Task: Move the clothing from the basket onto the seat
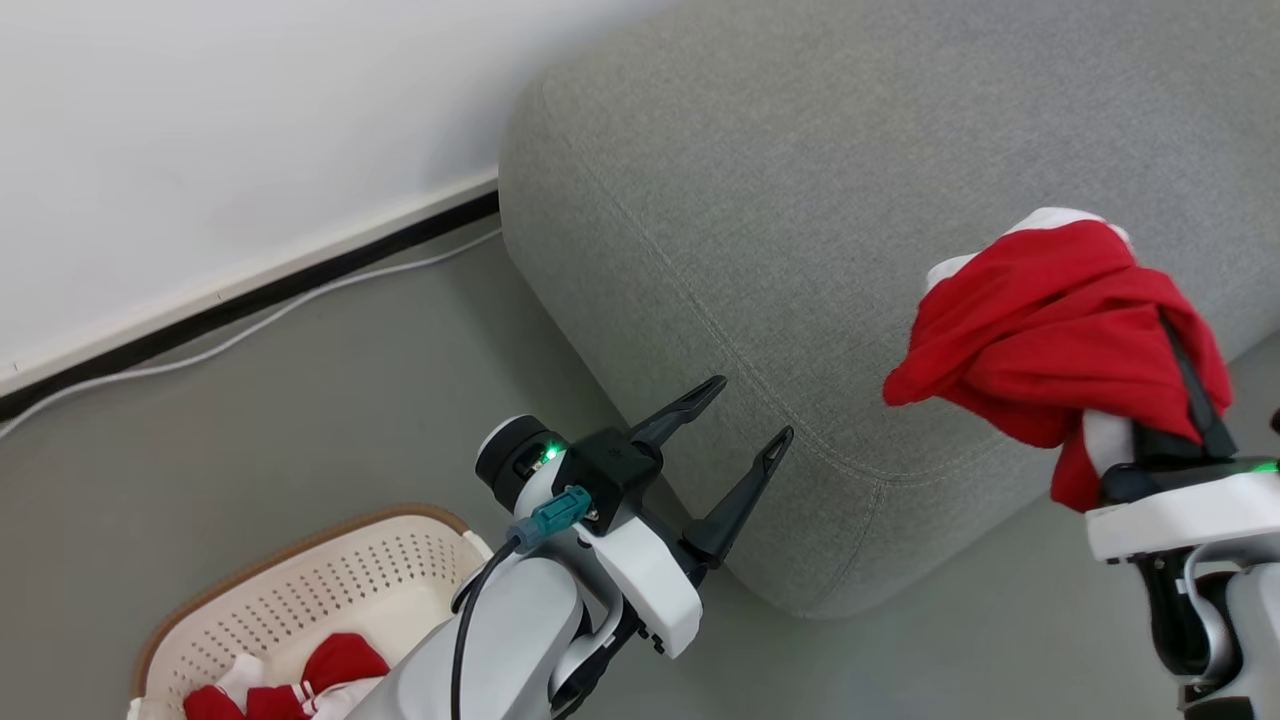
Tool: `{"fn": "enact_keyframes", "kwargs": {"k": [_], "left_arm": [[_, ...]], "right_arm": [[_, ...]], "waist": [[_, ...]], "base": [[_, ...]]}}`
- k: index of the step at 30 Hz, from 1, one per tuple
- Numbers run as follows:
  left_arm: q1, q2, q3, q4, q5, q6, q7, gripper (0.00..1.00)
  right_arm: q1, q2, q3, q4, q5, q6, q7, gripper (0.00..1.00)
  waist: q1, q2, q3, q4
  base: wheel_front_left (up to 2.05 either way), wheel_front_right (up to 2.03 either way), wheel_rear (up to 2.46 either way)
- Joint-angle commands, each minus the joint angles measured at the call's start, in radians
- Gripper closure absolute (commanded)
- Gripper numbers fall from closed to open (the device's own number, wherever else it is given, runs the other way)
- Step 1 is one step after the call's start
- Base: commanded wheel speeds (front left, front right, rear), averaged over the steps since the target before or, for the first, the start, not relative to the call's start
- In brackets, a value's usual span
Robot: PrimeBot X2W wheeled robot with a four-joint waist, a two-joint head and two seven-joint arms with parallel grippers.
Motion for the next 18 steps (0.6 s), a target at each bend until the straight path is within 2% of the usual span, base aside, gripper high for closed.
{"fn": "enact_keyframes", "kwargs": {"k": [1, 7, 18], "left_arm": [[-0.046, 0.003, 0.027, -0.028, 0.004, -0.007, -0.006, 0.0], [-0.073, 0.004, 0.048, -0.048, 0.054, -0.007, -0.006, 0.0], [-0.213, 0.023, 0.034, -0.067, 0.131, -0.007, -0.006, 0.0]], "right_arm": [[-0.009, -0.015, -0.003, -0.037, -0.014, 0.003, -0.006, 1.0], [-0.092, -0.029, -0.075, -0.027, -0.04, 0.003, -0.006, 1.0], [-0.355, -0.089, -0.187, 0.079, -0.069, 0.003, -0.006, 1.0]], "waist": [[0.0, 0.0, 0.026, -0.002], [0.0, 0.0, 0.127, 0.004], [0.0, 0.0, 0.359, 0.094]], "base": [[0.0, 0.0, 0.0], [0.0, 0.0, 0.0], [0.0, 0.0, 0.0]]}}
